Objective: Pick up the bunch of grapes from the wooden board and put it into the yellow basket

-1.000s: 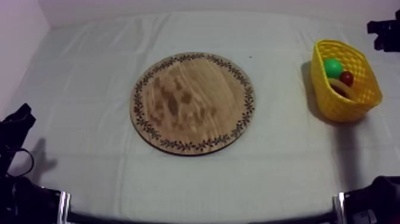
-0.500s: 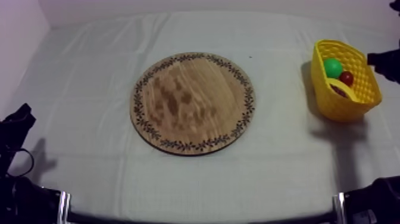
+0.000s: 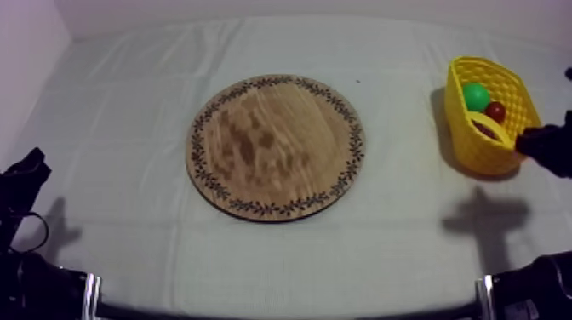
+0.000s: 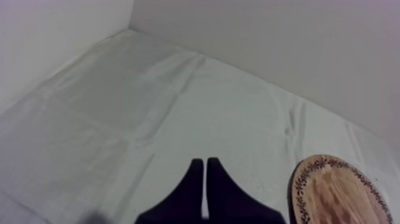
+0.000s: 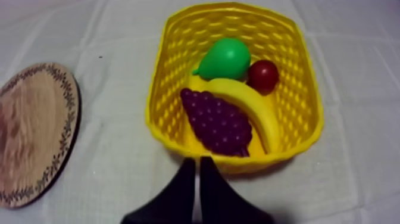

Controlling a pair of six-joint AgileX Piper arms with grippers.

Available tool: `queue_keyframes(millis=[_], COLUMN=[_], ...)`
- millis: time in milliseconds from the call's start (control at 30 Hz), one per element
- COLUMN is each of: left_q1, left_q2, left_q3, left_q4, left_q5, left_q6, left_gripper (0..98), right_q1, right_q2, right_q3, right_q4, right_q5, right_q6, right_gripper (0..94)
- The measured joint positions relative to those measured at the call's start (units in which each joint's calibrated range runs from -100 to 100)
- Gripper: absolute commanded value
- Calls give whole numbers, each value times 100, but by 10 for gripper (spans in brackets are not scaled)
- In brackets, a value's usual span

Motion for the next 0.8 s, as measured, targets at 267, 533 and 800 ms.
queue_keyframes(millis=[267,533,800], left_q1=[0,0,0], left_q2=[0,0,0], left_q3=[0,0,0], left_q4=[0,0,0], left_q5=[0,0,0], left_q6=[0,0,0], left_gripper=[0,0,0], right_q1=[-162,-288,-491], right_q2=[-1282,-2252,-2899], right_q3=[1005,1388,1582], right_q4=[-485,-676,-388], right_q5=[-241,-258,-450], right_q6=[443,424,-206], right_gripper=[3,4,4])
